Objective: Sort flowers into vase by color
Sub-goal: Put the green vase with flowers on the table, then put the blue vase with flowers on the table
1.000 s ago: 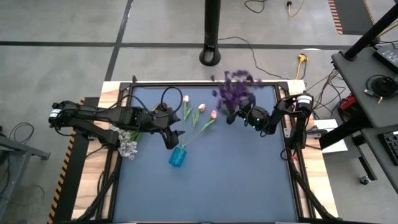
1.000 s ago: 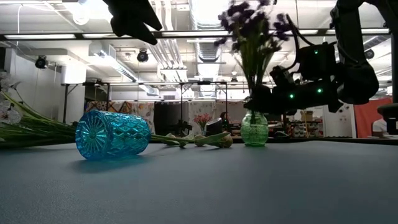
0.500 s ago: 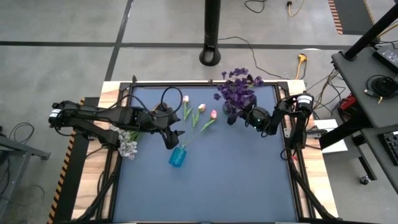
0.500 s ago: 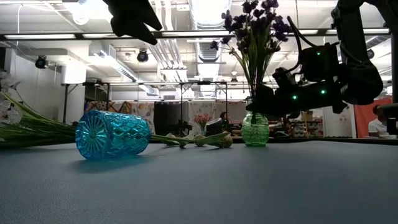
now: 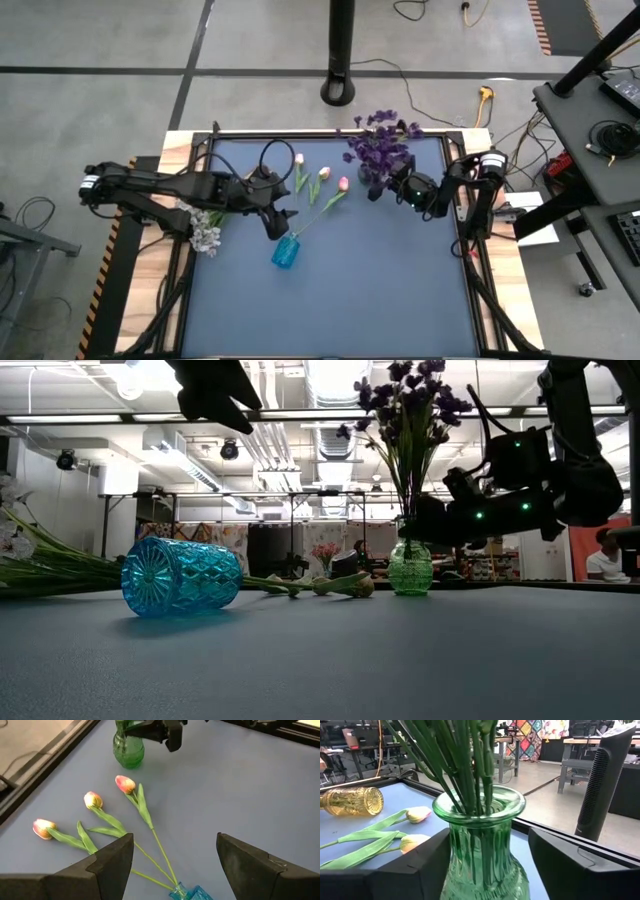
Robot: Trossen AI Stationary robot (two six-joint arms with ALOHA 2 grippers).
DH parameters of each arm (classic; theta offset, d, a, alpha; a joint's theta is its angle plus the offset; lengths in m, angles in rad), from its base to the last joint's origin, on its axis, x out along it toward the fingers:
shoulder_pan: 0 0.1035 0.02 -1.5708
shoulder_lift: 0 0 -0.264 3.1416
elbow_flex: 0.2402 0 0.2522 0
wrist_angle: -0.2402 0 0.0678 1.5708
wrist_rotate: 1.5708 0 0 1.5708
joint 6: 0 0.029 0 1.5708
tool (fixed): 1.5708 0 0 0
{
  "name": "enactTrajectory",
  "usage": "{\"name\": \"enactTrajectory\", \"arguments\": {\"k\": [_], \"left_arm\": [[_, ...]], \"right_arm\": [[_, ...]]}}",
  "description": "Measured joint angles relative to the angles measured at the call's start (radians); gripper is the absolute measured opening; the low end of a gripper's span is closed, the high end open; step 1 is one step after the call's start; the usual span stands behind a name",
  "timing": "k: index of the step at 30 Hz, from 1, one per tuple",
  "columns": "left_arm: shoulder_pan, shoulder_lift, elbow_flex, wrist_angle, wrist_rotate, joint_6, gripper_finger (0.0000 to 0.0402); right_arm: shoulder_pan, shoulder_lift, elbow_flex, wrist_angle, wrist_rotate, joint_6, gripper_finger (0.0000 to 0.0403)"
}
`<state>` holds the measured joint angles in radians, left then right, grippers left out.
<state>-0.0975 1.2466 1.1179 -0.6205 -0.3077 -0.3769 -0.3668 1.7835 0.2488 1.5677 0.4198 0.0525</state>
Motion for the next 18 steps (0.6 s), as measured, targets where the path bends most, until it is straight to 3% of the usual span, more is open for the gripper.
{"name": "enactTrajectory", "arguments": {"k": [9,18], "left_arm": [[0.0,0.065,0.0,-0.045,0.003,-0.132,0.0267],[-0.013,0.104,0.0,-0.176,0.059,-0.343,0.0303]], "right_arm": [[0.002,-0.08,-0.062,-0.043,-0.009,0.041,0.0294],[0.032,-0.232,-0.074,-0.321,-0.036,0.102,0.0294]]}}
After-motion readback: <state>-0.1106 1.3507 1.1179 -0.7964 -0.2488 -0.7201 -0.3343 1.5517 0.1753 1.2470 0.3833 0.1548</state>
